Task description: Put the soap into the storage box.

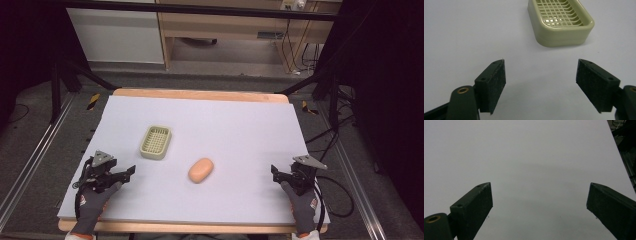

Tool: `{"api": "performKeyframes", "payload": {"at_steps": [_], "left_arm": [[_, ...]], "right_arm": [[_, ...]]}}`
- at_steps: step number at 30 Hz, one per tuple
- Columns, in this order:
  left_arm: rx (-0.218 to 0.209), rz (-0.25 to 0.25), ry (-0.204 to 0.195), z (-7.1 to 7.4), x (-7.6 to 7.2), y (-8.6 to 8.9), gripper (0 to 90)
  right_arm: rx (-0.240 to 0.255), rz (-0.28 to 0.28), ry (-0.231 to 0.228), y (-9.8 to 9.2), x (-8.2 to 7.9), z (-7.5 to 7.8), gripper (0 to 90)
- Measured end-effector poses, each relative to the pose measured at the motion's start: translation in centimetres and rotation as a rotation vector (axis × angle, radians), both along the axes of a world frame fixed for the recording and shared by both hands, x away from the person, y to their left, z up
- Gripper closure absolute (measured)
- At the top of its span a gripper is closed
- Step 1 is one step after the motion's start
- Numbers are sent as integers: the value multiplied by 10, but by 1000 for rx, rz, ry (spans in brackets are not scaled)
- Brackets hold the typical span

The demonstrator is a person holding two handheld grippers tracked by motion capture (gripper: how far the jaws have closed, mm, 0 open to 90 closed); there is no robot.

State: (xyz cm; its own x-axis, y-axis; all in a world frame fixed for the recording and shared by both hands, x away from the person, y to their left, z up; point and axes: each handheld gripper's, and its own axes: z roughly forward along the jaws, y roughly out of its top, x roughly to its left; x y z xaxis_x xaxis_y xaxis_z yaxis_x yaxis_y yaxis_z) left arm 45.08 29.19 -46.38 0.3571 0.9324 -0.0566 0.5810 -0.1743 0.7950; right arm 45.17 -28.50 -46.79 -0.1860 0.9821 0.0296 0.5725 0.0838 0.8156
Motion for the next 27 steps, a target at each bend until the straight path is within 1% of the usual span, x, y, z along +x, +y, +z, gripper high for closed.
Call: {"api": "performKeyframes", "payload": {"at_steps": [1, 3, 6, 9, 11, 14, 15, 18, 21, 27], "left_arm": [[-7, 0, 2, 1, -1, 0, 237], [-12, -7, -8, 2, -2, -1, 249], [-21, -17, -3, 5, -4, -4, 260], [-22, -39, -2, 8, -5, -8, 262], [-20, -41, -4, 8, -5, -8, 261], [-19, -58, -4, 12, -5, -13, 258], [-19, -58, -4, 12, -5, -13, 256], [-24, -71, 5, 12, -5, -16, 254], [-26, -74, 12, 12, -4, -20, 252], [-12, -94, 13, 16, -3, -27, 248]], "right_arm": [[0, 0, 0, 0, 0, 0, 66], [-4, -1, 0, 0, 0, 0, 69], [-5, -2, -8, 2, 0, 0, 68], [-12, 1, 0, 3, 0, -1, 67], [-13, 4, 0, 3, 0, -1, 68], [-35, 10, 4, 6, 0, -1, 68], [-35, 10, 4, 6, 0, -1, 68], [-54, 8, 2, 8, 0, -1, 77], [-53, 8, -1, 10, 0, -1, 77], [-57, 14, 7, 11, 1, -2, 76]]}}
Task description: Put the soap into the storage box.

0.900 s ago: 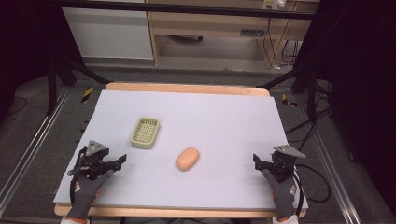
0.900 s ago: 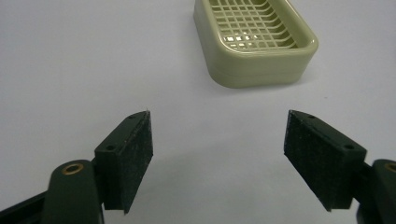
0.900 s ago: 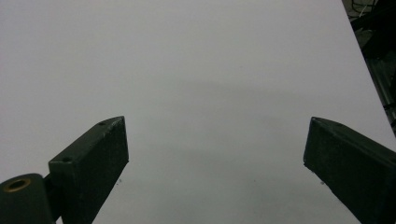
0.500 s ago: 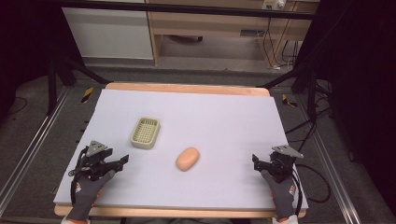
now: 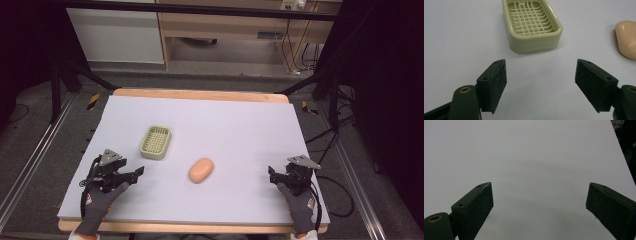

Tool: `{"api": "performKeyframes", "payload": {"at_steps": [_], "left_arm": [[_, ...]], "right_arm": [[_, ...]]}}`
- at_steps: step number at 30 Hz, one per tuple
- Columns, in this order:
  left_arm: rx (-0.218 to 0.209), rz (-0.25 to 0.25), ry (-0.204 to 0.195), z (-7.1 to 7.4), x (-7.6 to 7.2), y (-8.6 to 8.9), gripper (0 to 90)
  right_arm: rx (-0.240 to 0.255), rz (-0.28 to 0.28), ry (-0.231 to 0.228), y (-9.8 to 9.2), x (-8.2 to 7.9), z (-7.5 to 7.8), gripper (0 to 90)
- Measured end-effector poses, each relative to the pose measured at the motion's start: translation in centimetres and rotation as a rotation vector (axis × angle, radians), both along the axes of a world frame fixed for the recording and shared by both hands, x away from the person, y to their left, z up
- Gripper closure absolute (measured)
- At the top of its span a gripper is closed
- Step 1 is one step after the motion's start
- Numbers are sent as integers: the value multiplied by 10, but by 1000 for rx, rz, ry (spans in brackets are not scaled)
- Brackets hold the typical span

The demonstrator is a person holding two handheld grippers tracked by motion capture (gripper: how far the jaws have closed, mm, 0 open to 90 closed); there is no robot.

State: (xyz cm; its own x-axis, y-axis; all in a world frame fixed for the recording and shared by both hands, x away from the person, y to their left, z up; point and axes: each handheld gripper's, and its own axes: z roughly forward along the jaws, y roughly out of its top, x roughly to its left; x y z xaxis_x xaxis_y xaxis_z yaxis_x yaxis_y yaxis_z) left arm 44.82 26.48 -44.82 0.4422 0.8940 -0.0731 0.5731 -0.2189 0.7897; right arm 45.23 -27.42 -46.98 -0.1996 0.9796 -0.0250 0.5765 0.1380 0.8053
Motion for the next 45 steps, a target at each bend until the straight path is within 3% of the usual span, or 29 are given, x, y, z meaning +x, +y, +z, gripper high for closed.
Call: {"api": "performKeyframes", "payload": {"at_steps": [10, 17, 27, 34, 45], "left_arm": [[9, -22, -8, 13, 2, -8, 238], [40, -62, 3, 21, 11, -24, 237], [36, -109, -8, 35, 18, -48, 236], [26, -151, -4, 35, 20, -69, 233], [58, -202, 18, 34, 24, -91, 231]], "right_arm": [[-1, 4, 14, 2, 1, 0, 75], [-6, -6, 10, 0, 0, 2, 73], [-18, -4, 14, 1, 0, 2, 70], [-21, -2, 16, 2, 0, 1, 70], [-30, -2, 17, 2, 1, 1, 70]]}}
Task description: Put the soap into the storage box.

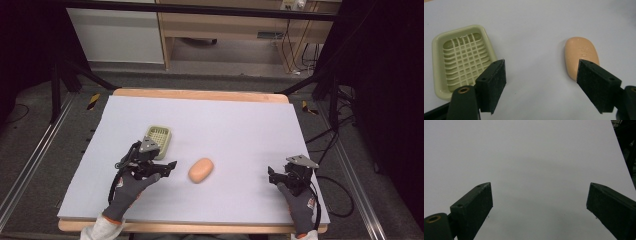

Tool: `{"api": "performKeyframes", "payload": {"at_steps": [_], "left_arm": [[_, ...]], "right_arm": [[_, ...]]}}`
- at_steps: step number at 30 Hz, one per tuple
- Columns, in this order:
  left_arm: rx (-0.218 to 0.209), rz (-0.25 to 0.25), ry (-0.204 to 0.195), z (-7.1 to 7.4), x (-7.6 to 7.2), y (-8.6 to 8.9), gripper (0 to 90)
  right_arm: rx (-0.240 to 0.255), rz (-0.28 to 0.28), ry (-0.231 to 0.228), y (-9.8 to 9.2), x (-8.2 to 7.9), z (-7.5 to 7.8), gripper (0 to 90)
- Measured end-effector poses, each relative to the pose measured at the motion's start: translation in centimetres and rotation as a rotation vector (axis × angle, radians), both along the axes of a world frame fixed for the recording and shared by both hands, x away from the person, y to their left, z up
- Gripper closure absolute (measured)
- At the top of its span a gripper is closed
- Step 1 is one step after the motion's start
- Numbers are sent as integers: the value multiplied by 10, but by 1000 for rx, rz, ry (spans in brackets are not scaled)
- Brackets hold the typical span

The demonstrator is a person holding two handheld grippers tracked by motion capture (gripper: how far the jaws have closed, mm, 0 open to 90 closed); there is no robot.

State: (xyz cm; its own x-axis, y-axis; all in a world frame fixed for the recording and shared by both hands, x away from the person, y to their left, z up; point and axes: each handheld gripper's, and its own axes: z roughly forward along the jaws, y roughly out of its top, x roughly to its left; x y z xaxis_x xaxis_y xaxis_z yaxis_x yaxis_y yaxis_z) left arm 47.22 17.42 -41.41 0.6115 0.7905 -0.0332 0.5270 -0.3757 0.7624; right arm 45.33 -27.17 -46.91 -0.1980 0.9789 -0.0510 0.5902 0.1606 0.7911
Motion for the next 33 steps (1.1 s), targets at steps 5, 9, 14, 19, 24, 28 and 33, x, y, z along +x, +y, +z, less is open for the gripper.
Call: {"api": "performKeyframes", "payload": {"at_steps": [5, 9, 14, 19, 24, 28, 33], "left_arm": [[9, -14, 3, 0, 2, -7, 231], [26, -26, 5, 1, 4, -13, 229], [29, -43, 7, 2, 6, -21, 228], [33, -56, 12, 1, 8, -29, 228], [40, -75, 20, 1, 9, -37, 228], [53, -95, 31, 1, 11, -46, 226], [65, -107, 38, 0, 12, -53, 224]], "right_arm": [[2, 0, 2, 1, 0, 0, 70], [1, 1, 4, 1, 0, 0, 69], [-4, 1, 8, 2, 2, -1, 69], [-5, 10, 14, 3, 2, -1, 69], [-3, 11, 16, 4, 2, -1, 69], [-2, 11, 16, 4, 3, -1, 69], [-3, 12, 17, 4, 3, -1, 69]]}}
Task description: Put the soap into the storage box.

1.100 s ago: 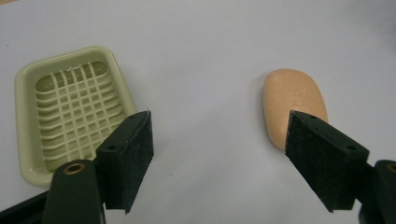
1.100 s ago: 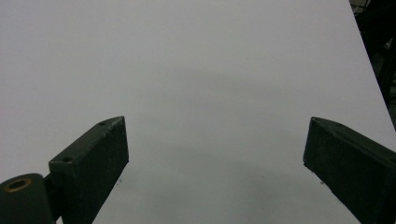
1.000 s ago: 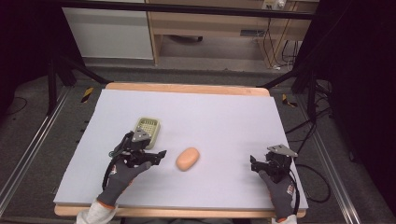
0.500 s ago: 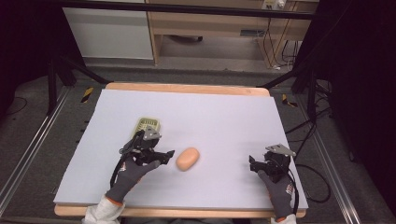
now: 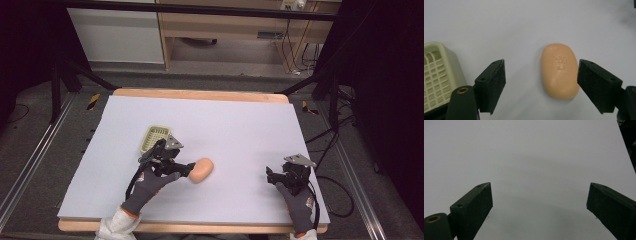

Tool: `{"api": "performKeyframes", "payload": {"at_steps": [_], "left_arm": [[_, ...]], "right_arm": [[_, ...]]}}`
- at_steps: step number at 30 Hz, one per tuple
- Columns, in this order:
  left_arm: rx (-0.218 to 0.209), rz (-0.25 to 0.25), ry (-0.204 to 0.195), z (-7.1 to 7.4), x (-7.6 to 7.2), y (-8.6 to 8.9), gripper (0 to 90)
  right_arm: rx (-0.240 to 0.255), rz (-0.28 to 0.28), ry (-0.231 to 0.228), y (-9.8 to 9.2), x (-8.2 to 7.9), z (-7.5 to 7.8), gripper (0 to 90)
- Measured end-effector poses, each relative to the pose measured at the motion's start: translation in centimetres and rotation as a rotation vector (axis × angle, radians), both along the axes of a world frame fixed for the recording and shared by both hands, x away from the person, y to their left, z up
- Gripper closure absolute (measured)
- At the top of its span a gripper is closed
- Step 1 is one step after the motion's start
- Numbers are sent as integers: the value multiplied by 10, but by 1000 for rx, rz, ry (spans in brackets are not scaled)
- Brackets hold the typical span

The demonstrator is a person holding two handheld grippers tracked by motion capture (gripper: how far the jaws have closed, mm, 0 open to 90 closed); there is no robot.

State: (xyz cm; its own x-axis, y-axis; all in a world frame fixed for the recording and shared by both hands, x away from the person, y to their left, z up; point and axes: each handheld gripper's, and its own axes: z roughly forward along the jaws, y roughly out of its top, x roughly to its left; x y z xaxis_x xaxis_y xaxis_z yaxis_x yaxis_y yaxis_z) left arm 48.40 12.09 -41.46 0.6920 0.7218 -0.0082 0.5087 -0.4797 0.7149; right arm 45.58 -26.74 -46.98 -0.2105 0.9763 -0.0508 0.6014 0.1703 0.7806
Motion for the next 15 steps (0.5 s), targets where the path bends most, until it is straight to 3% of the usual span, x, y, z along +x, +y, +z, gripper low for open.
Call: {"api": "performKeyframes", "payload": {"at_steps": [15], "left_arm": [[45, -40, 27, -7, 4, -24, 215]], "right_arm": [[0, -2, 5, 0, 0, 0, 67]]}}
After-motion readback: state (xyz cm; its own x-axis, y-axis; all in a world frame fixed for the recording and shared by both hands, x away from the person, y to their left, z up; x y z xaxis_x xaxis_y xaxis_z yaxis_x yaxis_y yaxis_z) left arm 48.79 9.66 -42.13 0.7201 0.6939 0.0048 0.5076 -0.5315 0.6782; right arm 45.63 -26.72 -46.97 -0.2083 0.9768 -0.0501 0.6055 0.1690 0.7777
